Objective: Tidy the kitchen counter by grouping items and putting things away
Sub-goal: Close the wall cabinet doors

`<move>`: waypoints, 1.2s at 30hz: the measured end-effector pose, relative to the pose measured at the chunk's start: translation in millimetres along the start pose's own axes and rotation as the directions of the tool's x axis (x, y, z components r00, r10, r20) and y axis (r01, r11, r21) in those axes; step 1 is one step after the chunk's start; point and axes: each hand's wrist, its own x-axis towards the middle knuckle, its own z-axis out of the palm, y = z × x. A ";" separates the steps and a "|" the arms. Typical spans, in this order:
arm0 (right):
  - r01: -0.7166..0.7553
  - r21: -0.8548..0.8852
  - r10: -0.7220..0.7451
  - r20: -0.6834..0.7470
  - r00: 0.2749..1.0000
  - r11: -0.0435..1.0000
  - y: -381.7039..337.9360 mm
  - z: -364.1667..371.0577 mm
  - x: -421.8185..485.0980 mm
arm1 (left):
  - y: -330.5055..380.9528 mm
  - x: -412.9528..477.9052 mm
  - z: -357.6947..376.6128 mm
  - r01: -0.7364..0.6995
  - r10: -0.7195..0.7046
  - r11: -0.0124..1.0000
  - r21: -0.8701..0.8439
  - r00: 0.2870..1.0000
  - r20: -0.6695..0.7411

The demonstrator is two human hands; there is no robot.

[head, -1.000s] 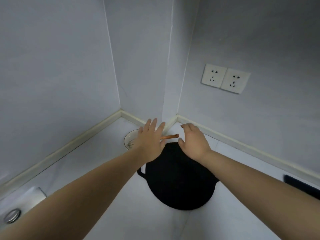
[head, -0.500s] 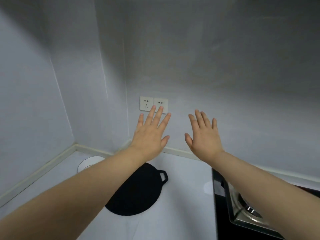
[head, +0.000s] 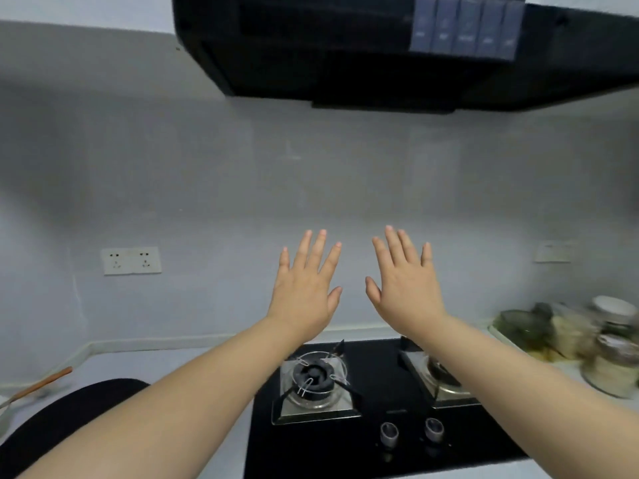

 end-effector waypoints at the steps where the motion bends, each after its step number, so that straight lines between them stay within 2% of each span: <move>1: -0.015 -0.017 0.015 -0.019 1.000 1.000 22.2 -9.6 -8.0 | 23.3 5.9 -5.9 -0.019 0.019 1.000 -0.017 1.000 -0.014; 7: -0.148 -0.139 0.132 -0.117 0.984 0.979 148.4 -70.7 -40.9 | 147.0 55.2 -45.3 -0.174 0.159 0.980 -0.100 0.976 -0.147; 10: -0.197 -0.190 0.183 -0.093 0.979 0.962 199.6 -93.9 -49.2 | 193.8 78.3 -58.1 -0.234 0.210 0.965 -0.116 0.960 -0.186; 15: -0.334 -0.224 0.307 -0.149 0.940 0.915 291.3 -125.3 -53.5 | 281.5 130.9 -78.8 -0.345 0.295 0.926 -0.151 0.914 -0.278; 24: -0.429 -0.317 0.374 -0.221 0.901 0.846 418.4 -162.7 -26.0 | 387.1 235.1 -104.4 -0.440 0.319 0.869 -0.227 0.848 -0.424; 28: -0.438 -0.291 0.341 -0.327 0.881 0.851 469.1 -188.1 -7.9 | 418.1 280.5 -117.9 -0.450 0.303 0.858 -0.248 0.834 -0.461; 30: -0.431 -0.179 0.309 -0.468 0.828 0.885 488.9 -198.6 -0.1 | 433.6 298.2 -123.6 -0.451 0.287 0.845 -0.287 0.836 -0.467; 33: -0.400 0.051 0.324 -0.685 0.653 0.915 514.0 -214.3 10.6 | 457.9 321.2 -131.8 -0.454 0.260 0.822 -0.343 0.835 -0.485; 36: -0.356 0.259 0.429 -0.699 0.572 0.898 537.2 -227.3 26.6 | 482.8 339.2 -143.4 -0.457 0.232 0.797 -0.395 0.836 -0.497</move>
